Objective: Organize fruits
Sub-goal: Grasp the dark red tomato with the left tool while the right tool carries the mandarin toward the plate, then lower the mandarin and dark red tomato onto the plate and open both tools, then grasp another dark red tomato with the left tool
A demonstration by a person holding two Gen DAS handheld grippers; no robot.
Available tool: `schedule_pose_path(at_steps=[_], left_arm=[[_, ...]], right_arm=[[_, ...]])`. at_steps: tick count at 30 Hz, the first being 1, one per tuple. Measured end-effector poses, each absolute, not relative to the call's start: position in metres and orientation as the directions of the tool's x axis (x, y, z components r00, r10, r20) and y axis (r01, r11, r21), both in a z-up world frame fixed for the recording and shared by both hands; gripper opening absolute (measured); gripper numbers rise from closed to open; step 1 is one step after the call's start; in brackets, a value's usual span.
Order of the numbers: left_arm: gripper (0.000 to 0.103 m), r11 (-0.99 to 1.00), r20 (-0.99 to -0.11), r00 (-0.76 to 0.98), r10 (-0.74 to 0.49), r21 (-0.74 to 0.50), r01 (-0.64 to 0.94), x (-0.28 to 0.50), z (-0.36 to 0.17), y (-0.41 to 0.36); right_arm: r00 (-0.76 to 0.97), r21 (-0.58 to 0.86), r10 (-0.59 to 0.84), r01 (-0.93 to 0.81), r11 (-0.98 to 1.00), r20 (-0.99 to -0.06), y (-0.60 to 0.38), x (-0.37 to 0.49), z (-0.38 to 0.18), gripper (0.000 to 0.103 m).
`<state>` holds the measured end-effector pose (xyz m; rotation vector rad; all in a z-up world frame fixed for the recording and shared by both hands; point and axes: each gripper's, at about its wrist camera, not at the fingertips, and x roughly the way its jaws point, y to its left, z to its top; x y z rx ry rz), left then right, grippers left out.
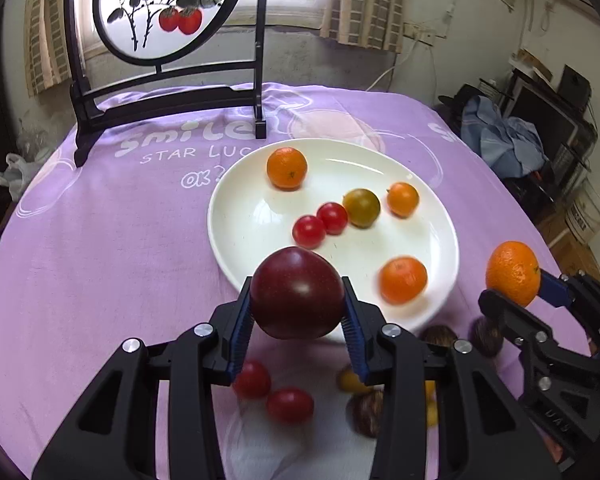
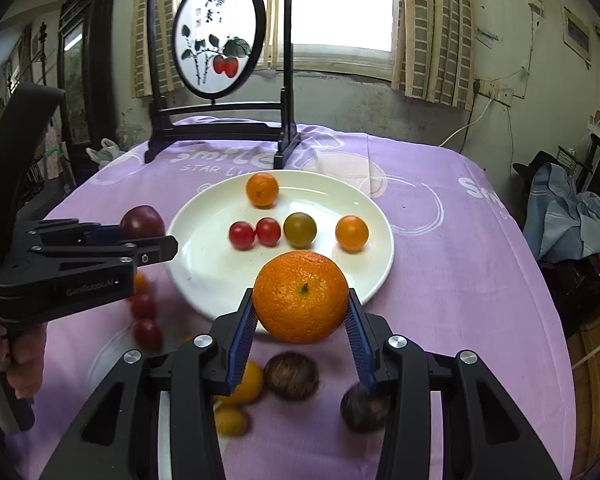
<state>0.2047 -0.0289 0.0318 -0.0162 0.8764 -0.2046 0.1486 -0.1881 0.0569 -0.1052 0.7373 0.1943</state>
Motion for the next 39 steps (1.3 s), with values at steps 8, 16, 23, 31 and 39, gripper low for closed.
schedule_pose_path(at_steps=[8,16,23,31,39], left_arm=[[0.040,0.985,-0.802,0.579,-0.147,-0.068,0.156,0.246,0.006,-0.044],[0.052,0.986,-0.812,0.566,-0.144,-0.068,0.153,0.258,-0.011,-0.057],[0.078,0.991,-0.745,0.659,-0.109,-0.030,0.130,0.223,0.009,-0.047],[0.095,0.991,-0.690,0.713,-0.127,-0.055,0.124,0.166,0.022,-0.022],[0.095,0.990,-0.723,0.676,-0.140,-0.088,0.111,0.133,0.006,-0.009]], right_arm=[[0.699,-0.005,0.098,-0.144,0.990,-0.708,-0.193,0.205,0.028,0.044],[0.685,-0.003,0.113,-0.166,0.986,-0.720,-0.191,0.213,0.017,0.069],[0.705,-0.008,0.111,-0.163,0.987,-0.700,-0.199,0.196,0.027,0.069],[0.723,-0.004,0.120,-0.167,0.986,-0.680,-0.202,0.165,0.037,0.070],[0.704,0.078,0.176,-0.169,0.982,-0.688,-0.206,0.123,0.027,0.070]])
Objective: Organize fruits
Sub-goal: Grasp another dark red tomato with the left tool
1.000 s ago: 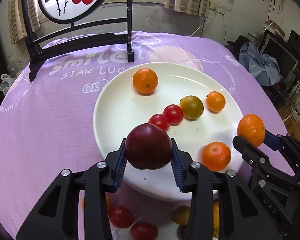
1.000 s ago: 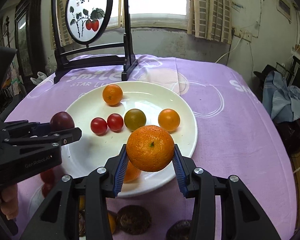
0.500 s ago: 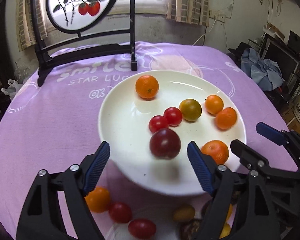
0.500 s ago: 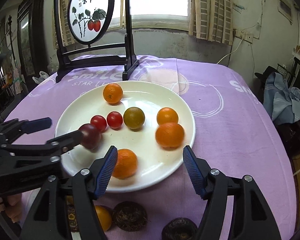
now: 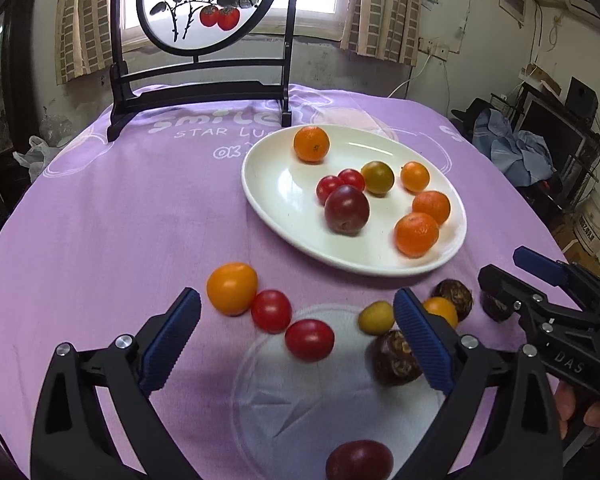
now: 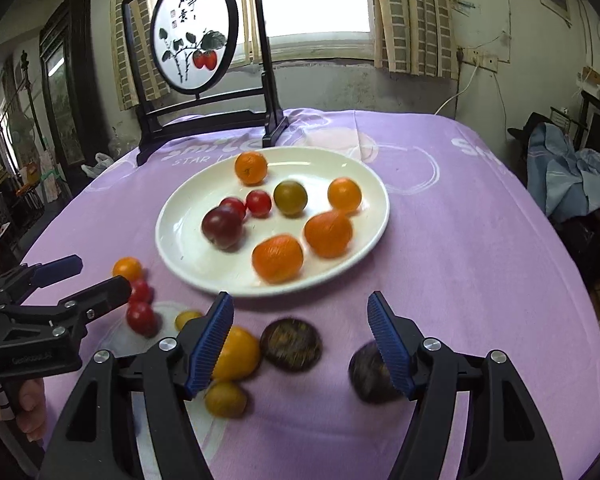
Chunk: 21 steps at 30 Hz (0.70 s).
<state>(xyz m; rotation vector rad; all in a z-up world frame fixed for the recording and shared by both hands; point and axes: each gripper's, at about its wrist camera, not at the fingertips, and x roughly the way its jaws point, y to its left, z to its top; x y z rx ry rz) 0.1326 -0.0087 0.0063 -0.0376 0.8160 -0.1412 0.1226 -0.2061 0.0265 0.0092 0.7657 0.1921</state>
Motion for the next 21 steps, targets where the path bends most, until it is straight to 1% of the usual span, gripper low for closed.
schedule_pose_path(at_steps=[3,6,9,14,18,20,21], left_arm=[[0.095,0.986,-0.741,0.653,-0.158,-0.088,0.139,0.116,0.000,-0.009],[0.095,0.979,-0.746,0.637,-0.196,-0.107,0.176,0.096,-0.003,-0.011],[0.096,0.971,-0.758,0.612,-0.225,-0.119,0.209,0.079,-0.007,-0.017],[0.096,0.967,-0.781,0.589,-0.210,-0.078,0.241,0.064,-0.021,-0.029],[0.095,0.969,-0.797,0.568,-0.204,-0.082,0.233,0.063,-0.032,-0.032],[0.078,0.968,-0.810,0.554,-0.194,-0.065,0.243,0.065,-0.037,-0.035],[0.062,0.965,-0.821,0.536,-0.195,-0.063,0.254,0.066,-0.040,-0.036]], right_arm=[[0.709,0.064,0.182,-0.190,0.980,-0.681,-0.203,0.104,0.023,0.070],[0.714,0.078,0.198,-0.197,0.977,-0.672,-0.203,0.094,0.021,0.081],[0.711,0.092,0.203,-0.192,0.977,-0.673,-0.203,0.093,0.019,0.081],[0.722,0.066,0.186,-0.191,0.979,-0.666,-0.202,0.090,0.020,0.081],[0.698,0.067,0.193,-0.204,0.977,-0.690,-0.200,0.090,0.015,0.081],[0.690,0.060,0.188,-0.206,0.977,-0.699,-0.198,0.091,0.014,0.082],[0.687,0.058,0.188,-0.208,0.976,-0.701,-0.198,0.091,0.013,0.082]])
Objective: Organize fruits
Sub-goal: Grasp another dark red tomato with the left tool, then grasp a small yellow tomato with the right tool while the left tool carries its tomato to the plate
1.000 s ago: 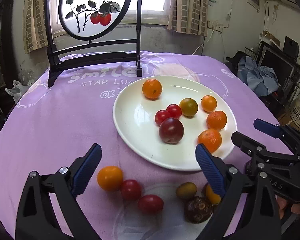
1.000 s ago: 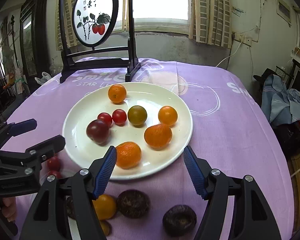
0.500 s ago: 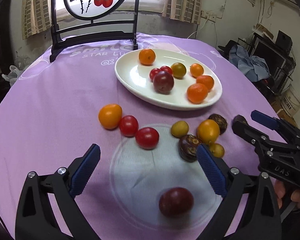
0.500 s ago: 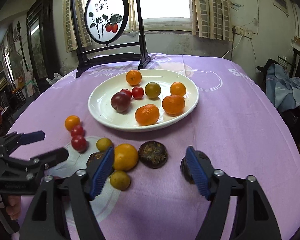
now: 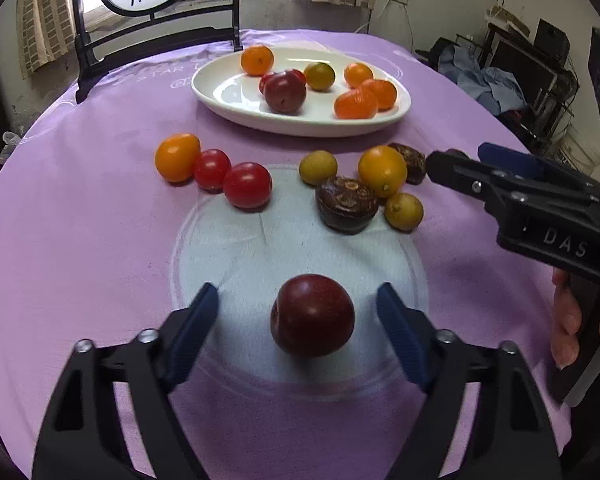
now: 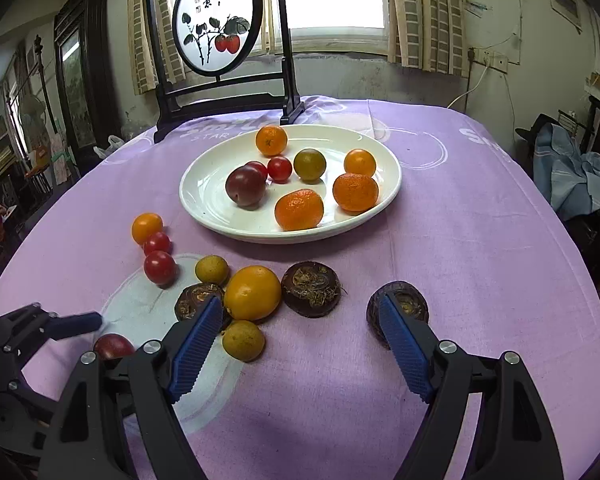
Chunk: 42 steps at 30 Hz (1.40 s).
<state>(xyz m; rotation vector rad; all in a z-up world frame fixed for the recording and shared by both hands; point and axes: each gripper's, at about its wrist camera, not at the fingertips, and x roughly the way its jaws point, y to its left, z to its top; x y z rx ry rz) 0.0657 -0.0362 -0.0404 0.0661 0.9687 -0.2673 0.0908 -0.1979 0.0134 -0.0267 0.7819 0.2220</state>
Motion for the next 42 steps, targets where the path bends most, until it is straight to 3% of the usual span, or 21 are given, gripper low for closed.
schedule_pose_path(at_steps=[2,3,7,11,17,24,29,32,33,34,42], left_arm=[[0.042,0.964,-0.825,0.538,-0.176,-0.033,0.264,0.065,-0.042,-0.040],[0.037,0.957,-0.824,0.536,-0.183,-0.026,0.288,0.064,-0.039,-0.044],[0.037,0.924,-0.812,0.546,-0.206,0.023,0.382,0.068,-0.026,-0.065],[0.037,0.936,-0.801,0.568,-0.190,0.027,0.350,0.077,-0.028,-0.065],[0.037,0.947,-0.790,0.582,-0.191,0.009,0.323,0.082,-0.031,-0.050],[0.037,0.989,-0.786,0.603,-0.135,-0.072,0.127,0.099,-0.023,-0.008],[0.037,0.993,-0.783,0.610,-0.119,-0.103,0.062,0.102,-0.023,0.004],[0.038,0.994,-0.786,0.609,-0.107,-0.083,0.067,0.103,-0.026,-0.001],[0.038,0.994,-0.789,0.605,-0.108,-0.082,0.070,0.104,-0.028,0.000],[0.038,0.994,-0.792,0.601,-0.111,-0.083,0.073,0.105,-0.030,-0.001],[0.038,0.996,-0.774,0.626,-0.094,-0.068,0.065,0.105,-0.033,-0.001]], right_arm=[[0.686,0.059,0.190,-0.210,0.976,-0.702,-0.198,0.090,0.014,0.082],[0.686,0.062,0.194,-0.212,0.975,-0.701,-0.198,0.089,0.015,0.082],[0.668,0.074,0.230,-0.253,0.965,-0.707,-0.193,0.084,0.015,0.082],[0.644,0.040,0.238,-0.306,0.951,-0.727,-0.181,0.080,0.010,0.081],[0.592,0.107,0.272,-0.299,0.948,-0.759,-0.183,0.086,0.001,0.080],[0.565,0.043,0.230,-0.323,0.945,-0.792,-0.167,0.088,-0.014,0.060],[0.566,-0.007,0.189,-0.326,0.945,-0.803,-0.155,0.093,-0.023,0.060],[0.577,-0.006,0.177,-0.301,0.954,-0.797,-0.157,0.096,-0.023,0.041],[0.581,0.001,0.177,-0.290,0.957,-0.794,-0.159,0.097,-0.022,0.029],[0.583,0.023,0.192,-0.285,0.958,-0.790,-0.163,0.098,-0.021,0.026],[0.619,0.012,0.189,-0.278,0.960,-0.762,-0.170,0.092,-0.012,0.026]])
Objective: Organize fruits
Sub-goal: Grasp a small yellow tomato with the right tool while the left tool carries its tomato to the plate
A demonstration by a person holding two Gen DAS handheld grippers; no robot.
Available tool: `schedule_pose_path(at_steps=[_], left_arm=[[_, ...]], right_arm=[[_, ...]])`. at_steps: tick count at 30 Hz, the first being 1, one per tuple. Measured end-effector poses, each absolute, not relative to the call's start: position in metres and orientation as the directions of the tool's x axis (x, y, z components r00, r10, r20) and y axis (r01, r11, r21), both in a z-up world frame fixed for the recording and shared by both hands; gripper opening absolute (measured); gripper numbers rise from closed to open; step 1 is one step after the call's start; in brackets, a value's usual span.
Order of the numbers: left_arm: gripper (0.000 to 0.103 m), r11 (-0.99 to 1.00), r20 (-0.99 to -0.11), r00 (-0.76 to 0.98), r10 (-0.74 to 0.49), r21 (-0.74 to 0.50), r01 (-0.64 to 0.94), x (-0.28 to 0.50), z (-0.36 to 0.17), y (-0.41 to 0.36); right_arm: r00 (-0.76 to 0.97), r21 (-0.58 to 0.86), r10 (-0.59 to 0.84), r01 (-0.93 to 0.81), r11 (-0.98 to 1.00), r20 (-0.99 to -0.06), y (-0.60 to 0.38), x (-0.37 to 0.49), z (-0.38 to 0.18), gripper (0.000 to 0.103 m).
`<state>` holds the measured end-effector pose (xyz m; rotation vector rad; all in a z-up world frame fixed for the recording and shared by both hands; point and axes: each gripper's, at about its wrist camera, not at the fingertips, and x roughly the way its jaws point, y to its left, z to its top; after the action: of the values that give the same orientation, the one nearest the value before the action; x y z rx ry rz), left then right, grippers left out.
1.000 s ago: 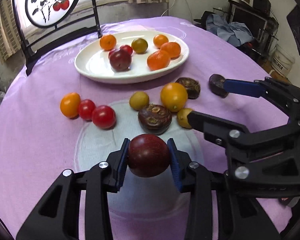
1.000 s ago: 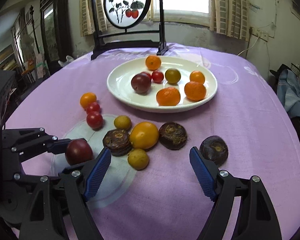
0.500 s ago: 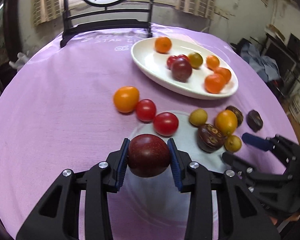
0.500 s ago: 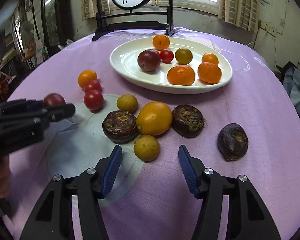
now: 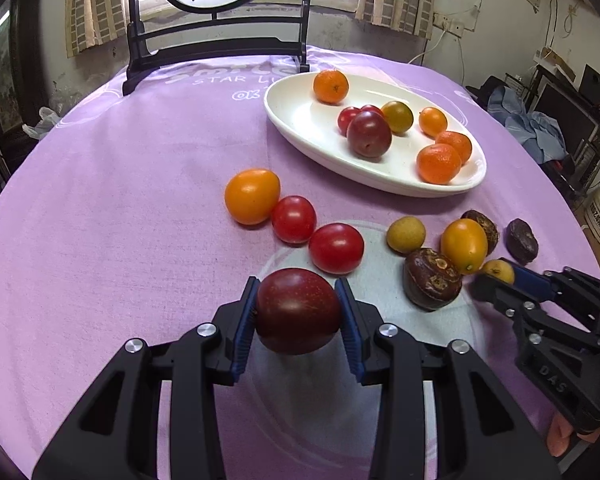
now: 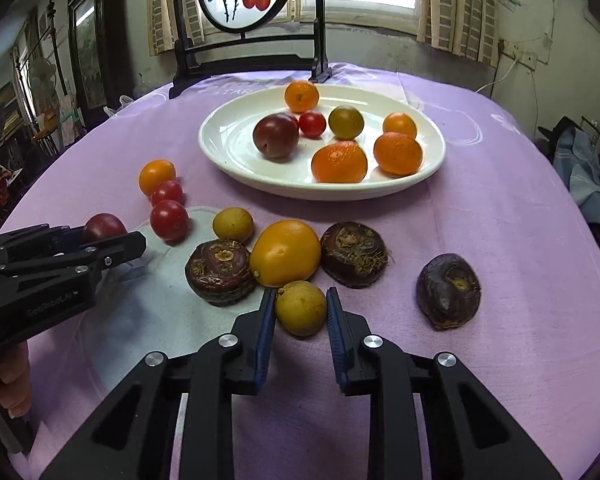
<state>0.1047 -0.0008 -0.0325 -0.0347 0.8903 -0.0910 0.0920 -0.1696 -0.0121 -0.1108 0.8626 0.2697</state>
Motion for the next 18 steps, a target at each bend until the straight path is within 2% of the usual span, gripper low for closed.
schedule_pose_path(at_steps=[5,10,18], left_arm=[[0.038,0.992,-0.779,0.614,-0.126,-0.105,0.072,0.107,-0.021,-0.001],[0.038,0.987,-0.754,0.641,-0.142,-0.062,0.146,0.124,0.008,-0.016],[0.038,0.995,-0.755,0.650,-0.089,-0.045,0.084,0.193,0.024,-0.028]], right_arm=[[0.677,0.008,0.174,-0.241,0.971,-0.715,-0.181,0.087,0.008,0.026],[0.704,0.028,0.208,-0.259,0.966,-0.679,-0.182,0.093,0.037,0.026],[0.746,-0.050,0.185,-0.281,0.958,-0.640,-0.160,0.144,0.065,0.026]])
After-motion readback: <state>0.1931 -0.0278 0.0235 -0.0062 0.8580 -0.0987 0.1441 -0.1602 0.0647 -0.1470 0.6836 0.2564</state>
